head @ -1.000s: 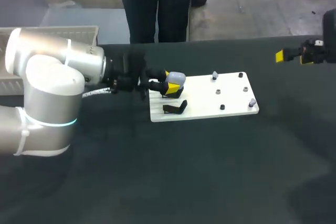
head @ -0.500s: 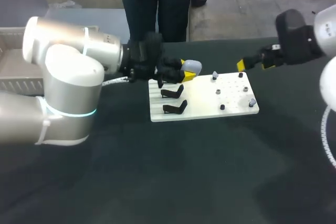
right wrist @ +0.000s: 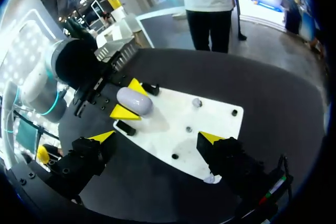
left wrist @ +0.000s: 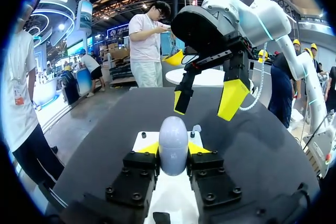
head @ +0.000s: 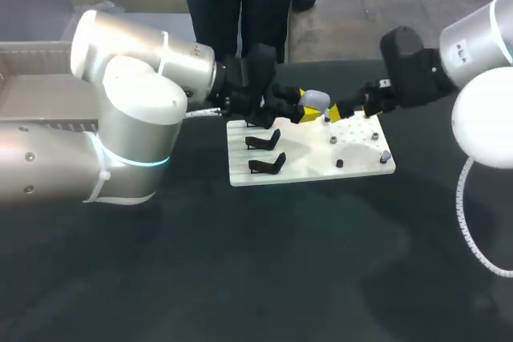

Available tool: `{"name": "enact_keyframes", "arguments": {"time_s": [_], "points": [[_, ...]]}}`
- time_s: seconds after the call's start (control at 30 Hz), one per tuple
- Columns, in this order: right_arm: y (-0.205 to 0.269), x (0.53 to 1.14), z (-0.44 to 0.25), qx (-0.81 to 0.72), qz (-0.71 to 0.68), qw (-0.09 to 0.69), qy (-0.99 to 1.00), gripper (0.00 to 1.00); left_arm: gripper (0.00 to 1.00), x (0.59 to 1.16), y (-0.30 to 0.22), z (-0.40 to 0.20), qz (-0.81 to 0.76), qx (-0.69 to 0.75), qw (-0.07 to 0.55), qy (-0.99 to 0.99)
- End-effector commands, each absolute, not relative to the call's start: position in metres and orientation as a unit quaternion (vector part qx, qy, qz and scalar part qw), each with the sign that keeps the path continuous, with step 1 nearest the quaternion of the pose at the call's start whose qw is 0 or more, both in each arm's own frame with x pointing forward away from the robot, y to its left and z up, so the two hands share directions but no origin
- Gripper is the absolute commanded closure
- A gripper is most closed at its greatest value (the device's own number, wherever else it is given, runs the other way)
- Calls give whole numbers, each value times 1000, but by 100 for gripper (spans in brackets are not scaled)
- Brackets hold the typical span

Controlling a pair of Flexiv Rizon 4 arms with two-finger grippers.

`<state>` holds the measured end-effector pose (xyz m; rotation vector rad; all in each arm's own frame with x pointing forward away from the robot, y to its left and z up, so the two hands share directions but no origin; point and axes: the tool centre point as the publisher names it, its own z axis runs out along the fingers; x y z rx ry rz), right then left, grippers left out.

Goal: Pick up each earbud case from the left stands, insert the matching earbuds, close the lid, and place the case in the box.

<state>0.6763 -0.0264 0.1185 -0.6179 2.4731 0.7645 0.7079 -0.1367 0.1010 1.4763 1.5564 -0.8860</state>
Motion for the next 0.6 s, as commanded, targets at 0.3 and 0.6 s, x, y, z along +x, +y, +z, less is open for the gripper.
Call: {"name": "enact_keyframes", "arguments": {"time_s": [0.3,0.6], "points": [[-19,692,119,-229,293,235,898,0,100,695,-135,110,-359,592,403,598],[-23,696,121,-222,286,239,901,0,100,686,-133,113,-368,594,407,588]]}}
